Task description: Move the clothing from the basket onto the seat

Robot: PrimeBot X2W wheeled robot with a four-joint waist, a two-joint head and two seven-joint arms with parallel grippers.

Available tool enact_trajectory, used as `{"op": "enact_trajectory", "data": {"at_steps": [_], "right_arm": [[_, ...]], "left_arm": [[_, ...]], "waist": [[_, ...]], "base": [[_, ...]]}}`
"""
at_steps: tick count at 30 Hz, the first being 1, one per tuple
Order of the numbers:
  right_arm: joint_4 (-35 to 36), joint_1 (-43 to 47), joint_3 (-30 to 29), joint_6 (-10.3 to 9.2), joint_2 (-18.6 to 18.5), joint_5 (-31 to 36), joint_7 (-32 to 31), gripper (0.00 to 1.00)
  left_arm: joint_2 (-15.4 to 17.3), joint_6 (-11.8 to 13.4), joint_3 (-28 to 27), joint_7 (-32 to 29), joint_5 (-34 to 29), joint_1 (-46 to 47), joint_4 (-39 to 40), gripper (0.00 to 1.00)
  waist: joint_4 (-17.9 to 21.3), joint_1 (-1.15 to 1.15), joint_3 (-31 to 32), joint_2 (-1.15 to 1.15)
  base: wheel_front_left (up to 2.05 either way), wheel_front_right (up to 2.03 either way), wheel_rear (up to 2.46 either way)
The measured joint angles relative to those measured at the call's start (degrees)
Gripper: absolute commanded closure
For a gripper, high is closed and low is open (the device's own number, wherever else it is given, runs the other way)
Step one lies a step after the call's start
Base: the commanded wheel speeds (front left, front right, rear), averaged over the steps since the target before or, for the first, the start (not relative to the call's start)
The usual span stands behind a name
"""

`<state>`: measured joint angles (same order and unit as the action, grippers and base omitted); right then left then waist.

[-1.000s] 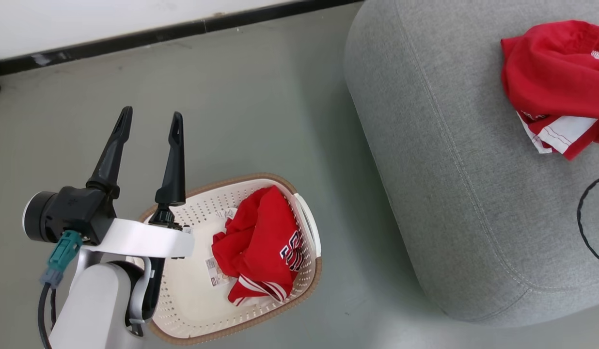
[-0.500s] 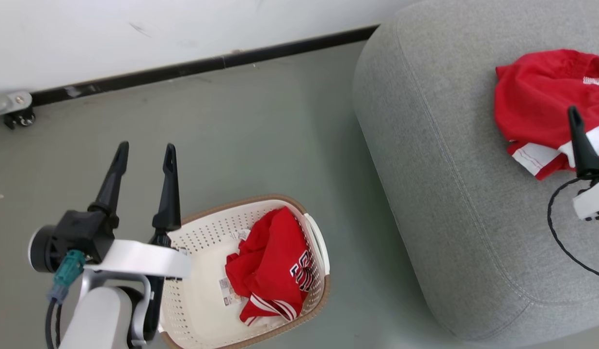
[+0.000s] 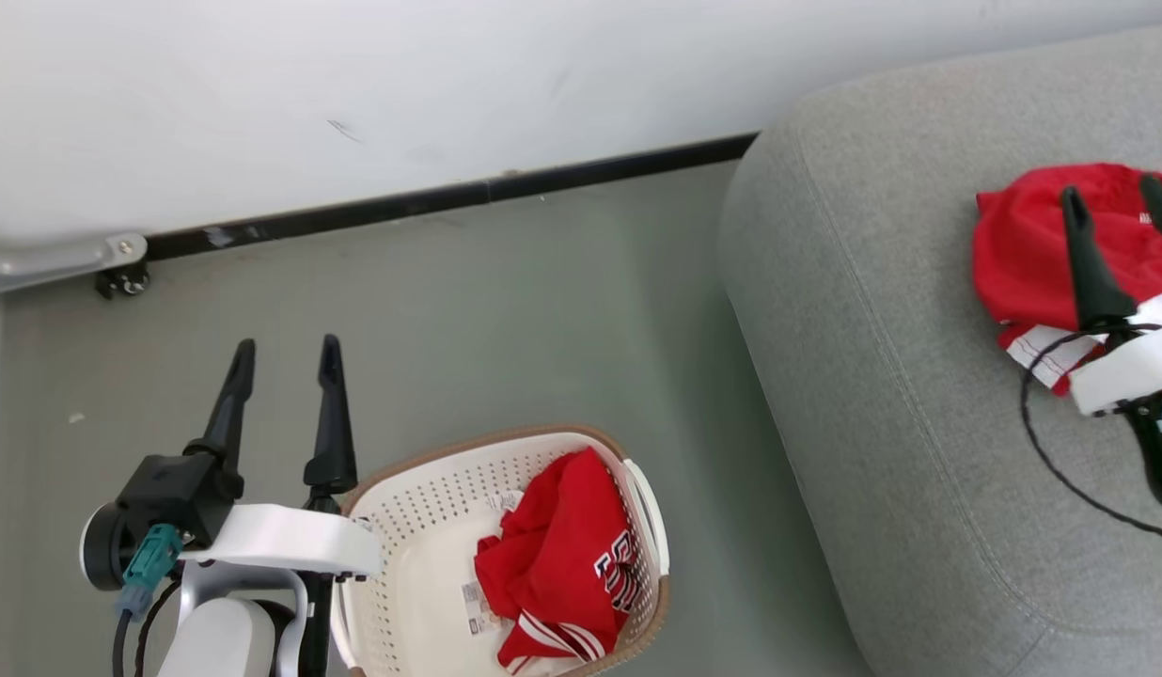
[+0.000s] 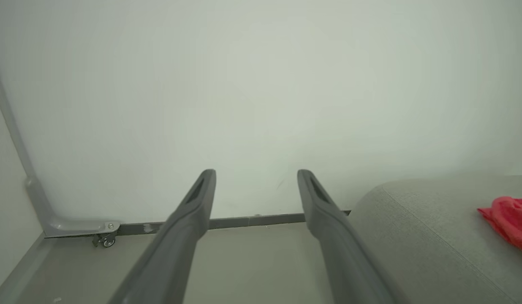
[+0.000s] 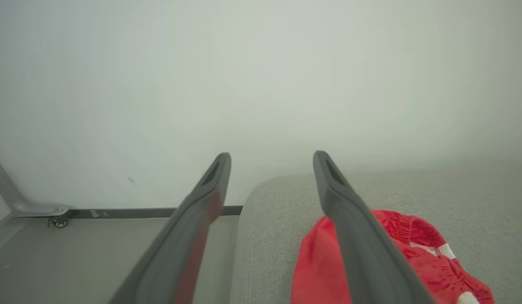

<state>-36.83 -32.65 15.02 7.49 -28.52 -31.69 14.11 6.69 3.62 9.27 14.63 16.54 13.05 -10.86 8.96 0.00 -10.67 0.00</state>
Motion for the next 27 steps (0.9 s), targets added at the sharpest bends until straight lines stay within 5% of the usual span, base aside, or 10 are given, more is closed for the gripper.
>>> {"op": "enact_trajectory", "data": {"at_steps": [13, 27], "right_arm": [[3.8, 7.0, -0.2, 0.00, 8.8, 4.7, 0.0, 0.00], [5.5, 16.5, -8.4, 0.00, 15.4, 10.7, 0.0, 0.00]], "left_arm": [[-1.5, 2.2, -0.8, 0.0, 0.0, -3.8, -3.6, 0.00], [-1.8, 1.4, 0.3, 0.0, 0.1, -5.9, -7.2, 0.00]], "waist": [[-3.5, 0.00, 5.7, 0.00], [-6.1, 0.00, 10.5, 0.00]], "base": [[0.00, 0.00, 0.00], [0.00, 0.00, 0.00]]}}
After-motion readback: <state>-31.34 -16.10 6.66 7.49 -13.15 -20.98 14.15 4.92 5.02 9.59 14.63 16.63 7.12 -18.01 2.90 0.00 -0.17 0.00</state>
